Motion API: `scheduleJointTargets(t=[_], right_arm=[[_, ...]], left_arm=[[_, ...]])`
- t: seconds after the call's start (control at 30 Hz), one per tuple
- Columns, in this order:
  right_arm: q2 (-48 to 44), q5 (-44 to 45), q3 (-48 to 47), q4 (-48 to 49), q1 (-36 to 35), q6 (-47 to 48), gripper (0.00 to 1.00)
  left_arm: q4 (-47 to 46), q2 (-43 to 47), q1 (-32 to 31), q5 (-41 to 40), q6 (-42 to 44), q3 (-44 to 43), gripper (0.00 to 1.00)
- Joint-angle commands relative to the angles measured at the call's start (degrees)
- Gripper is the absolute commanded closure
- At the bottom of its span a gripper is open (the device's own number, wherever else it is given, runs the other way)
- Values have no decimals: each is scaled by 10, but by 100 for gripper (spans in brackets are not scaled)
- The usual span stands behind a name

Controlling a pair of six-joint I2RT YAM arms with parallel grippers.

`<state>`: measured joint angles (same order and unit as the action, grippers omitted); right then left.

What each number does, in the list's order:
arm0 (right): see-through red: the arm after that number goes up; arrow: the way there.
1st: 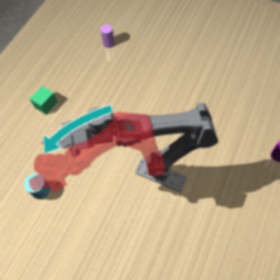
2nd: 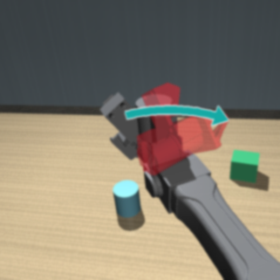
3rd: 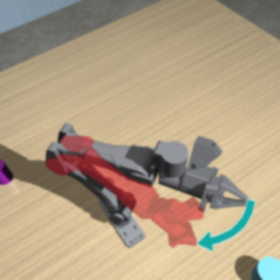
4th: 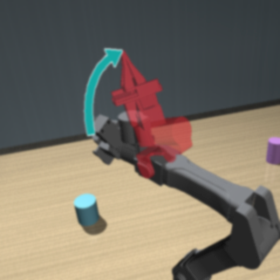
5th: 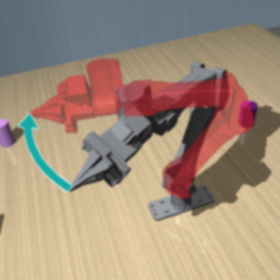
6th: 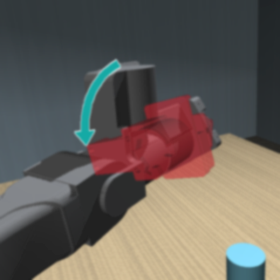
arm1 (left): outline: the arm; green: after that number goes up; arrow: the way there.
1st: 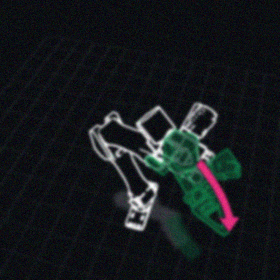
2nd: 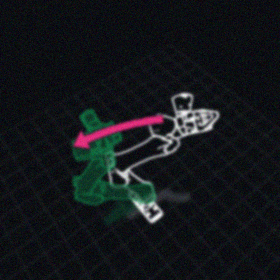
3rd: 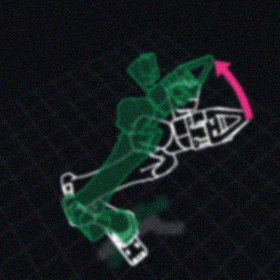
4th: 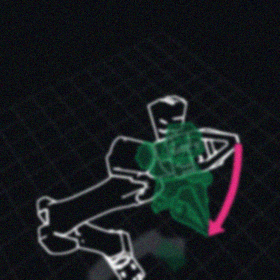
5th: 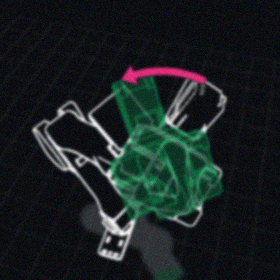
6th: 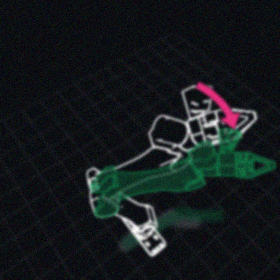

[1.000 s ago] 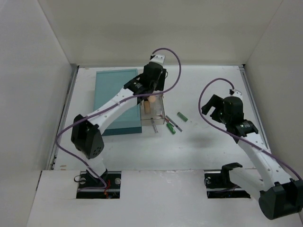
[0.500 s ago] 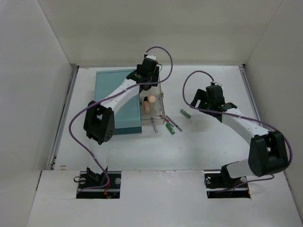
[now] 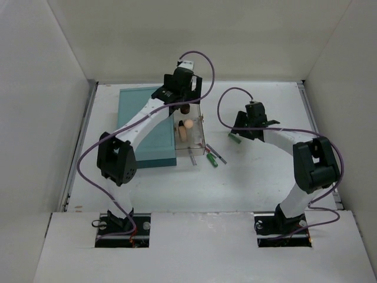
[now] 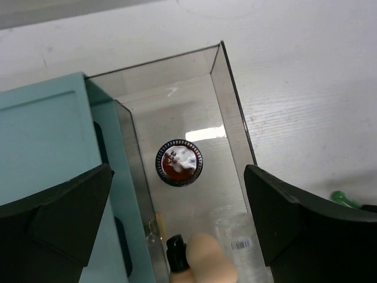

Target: Organize the makeup

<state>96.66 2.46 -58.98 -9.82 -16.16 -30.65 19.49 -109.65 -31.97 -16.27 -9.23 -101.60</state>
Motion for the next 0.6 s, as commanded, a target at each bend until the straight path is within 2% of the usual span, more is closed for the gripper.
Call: scheduleJointTargets(t=[0.0,0.1,0.2,0.37,0.47,0.57], right_arm=[[13,-14,-30,32,-2,9,38],[25,-27,-28,31,-3,9,44],[27,-38,-13,36,-3,5,45],[26,-40,-4,41,-3,1,45],[26,-40,-9,40,-3,3,44],[13,-47,-25,39,-8,10,40]], left_arm=[[-9,120,13,-4,4,14,0],[-16,177,36,-11,-3,67,0],[-19,238,71,-33,-17,130,0],[-14,330,166,-47,-66,251,0],[-11,365,227,-31,-110,321,0],[-7,370,259,10,-118,360,0]])
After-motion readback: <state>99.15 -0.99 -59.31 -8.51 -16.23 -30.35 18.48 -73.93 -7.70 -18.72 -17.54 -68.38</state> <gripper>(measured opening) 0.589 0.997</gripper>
